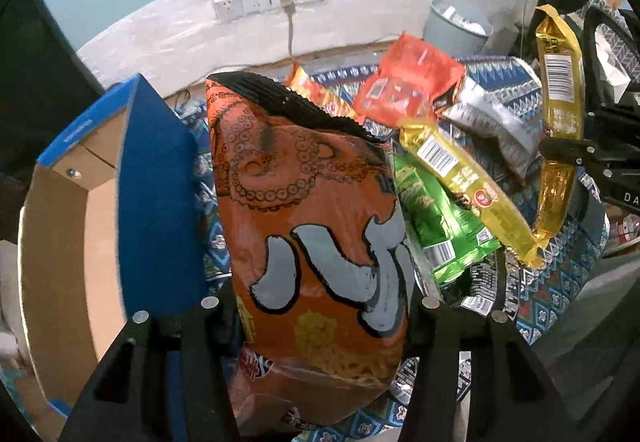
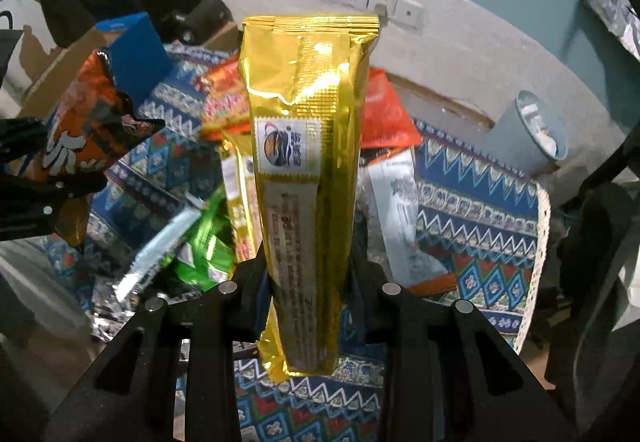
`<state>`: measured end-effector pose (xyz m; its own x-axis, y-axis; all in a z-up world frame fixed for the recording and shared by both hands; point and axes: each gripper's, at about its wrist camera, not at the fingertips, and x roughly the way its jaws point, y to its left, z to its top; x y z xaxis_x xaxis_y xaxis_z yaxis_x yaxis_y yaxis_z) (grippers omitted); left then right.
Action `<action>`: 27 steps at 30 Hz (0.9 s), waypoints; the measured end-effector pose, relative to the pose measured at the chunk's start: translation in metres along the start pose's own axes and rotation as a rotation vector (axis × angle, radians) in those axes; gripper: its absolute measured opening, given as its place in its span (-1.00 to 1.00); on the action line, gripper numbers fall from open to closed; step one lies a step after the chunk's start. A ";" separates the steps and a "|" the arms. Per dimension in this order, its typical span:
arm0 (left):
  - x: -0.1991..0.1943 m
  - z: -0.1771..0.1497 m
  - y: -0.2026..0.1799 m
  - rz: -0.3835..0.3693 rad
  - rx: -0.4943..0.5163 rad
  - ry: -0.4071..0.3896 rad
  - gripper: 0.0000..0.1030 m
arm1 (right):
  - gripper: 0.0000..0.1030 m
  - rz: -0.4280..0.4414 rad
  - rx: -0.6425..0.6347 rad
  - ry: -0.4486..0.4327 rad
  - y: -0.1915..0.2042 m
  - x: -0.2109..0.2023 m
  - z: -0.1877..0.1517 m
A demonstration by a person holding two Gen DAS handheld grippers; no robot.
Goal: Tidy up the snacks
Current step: 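Close left tool on orange chip bag while right tool grips yellow wafer bar, then carry orange bag and wafer bar into the box with both tools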
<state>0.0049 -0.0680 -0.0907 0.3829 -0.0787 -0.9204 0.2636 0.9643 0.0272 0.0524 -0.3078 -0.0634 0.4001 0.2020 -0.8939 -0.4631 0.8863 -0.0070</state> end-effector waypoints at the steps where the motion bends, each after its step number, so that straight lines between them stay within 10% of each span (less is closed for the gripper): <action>1: -0.002 0.003 0.004 0.003 0.001 -0.009 0.07 | -0.41 0.000 -0.004 -0.009 0.003 -0.004 0.003; 27: -0.090 -0.010 0.066 0.099 -0.059 -0.201 0.07 | -0.41 0.216 -0.103 -0.170 0.096 -0.066 0.070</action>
<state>-0.0215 0.0053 -0.0097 0.5749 -0.0261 -0.8178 0.1663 0.9824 0.0855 0.0374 -0.2067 0.0261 0.4059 0.4560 -0.7920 -0.6267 0.7697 0.1219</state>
